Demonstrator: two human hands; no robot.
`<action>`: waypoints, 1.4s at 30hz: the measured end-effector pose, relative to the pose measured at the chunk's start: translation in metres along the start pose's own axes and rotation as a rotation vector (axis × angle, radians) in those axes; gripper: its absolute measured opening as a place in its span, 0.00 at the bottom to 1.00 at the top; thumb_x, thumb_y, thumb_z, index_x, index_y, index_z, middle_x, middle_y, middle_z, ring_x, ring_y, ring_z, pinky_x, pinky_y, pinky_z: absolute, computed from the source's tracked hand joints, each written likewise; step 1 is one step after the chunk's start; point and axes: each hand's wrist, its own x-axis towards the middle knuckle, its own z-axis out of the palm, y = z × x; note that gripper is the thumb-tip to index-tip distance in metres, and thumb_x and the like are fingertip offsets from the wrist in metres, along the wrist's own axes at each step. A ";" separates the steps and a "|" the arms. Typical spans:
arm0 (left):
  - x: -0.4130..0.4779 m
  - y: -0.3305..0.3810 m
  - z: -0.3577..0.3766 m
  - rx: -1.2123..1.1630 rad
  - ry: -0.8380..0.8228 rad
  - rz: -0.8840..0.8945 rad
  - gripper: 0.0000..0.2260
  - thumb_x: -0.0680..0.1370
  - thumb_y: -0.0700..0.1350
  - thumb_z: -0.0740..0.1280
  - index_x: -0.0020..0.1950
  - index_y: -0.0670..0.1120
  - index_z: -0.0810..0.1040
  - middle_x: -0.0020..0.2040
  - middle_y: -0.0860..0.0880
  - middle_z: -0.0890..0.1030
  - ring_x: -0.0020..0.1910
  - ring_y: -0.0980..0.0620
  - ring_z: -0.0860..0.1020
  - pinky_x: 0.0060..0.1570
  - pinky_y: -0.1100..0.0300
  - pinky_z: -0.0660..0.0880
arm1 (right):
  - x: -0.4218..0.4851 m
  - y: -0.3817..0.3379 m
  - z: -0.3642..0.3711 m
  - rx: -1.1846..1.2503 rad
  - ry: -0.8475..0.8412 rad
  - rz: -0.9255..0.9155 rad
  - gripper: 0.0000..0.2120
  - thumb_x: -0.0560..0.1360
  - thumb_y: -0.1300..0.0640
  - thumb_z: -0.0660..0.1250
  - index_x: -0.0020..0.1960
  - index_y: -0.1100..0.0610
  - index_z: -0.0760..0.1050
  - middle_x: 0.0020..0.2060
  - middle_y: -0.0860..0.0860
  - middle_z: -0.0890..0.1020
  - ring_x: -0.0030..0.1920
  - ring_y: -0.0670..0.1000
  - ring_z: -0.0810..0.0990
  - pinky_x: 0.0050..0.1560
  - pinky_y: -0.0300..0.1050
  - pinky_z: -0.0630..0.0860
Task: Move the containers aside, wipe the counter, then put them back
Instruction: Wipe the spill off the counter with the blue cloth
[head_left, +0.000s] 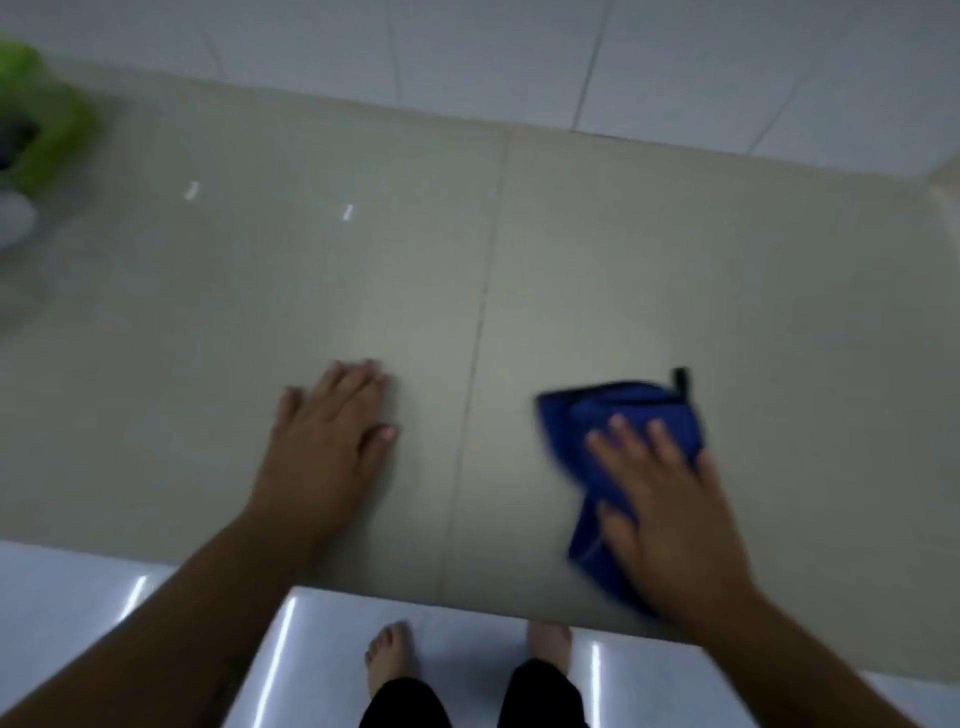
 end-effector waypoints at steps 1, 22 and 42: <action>-0.002 -0.002 0.000 -0.014 -0.003 0.000 0.26 0.78 0.59 0.52 0.73 0.50 0.67 0.75 0.50 0.66 0.75 0.49 0.61 0.69 0.41 0.57 | 0.021 0.001 -0.003 0.019 0.031 0.122 0.31 0.73 0.44 0.53 0.76 0.44 0.57 0.76 0.47 0.58 0.76 0.57 0.59 0.69 0.65 0.58; -0.064 -0.115 -0.070 -0.330 -0.133 -0.076 0.32 0.74 0.66 0.58 0.75 0.53 0.64 0.73 0.51 0.69 0.70 0.50 0.67 0.69 0.53 0.64 | 0.017 -0.230 0.016 -0.003 -0.242 -0.873 0.25 0.74 0.40 0.61 0.71 0.42 0.67 0.75 0.39 0.61 0.78 0.47 0.45 0.74 0.58 0.38; -0.035 -0.110 -0.089 -0.541 -0.616 0.033 0.06 0.76 0.55 0.67 0.51 0.56 0.79 0.46 0.58 0.81 0.45 0.61 0.78 0.49 0.61 0.76 | 0.020 -0.176 -0.036 0.634 -0.236 0.203 0.04 0.74 0.49 0.70 0.46 0.47 0.75 0.39 0.44 0.80 0.40 0.42 0.77 0.37 0.39 0.69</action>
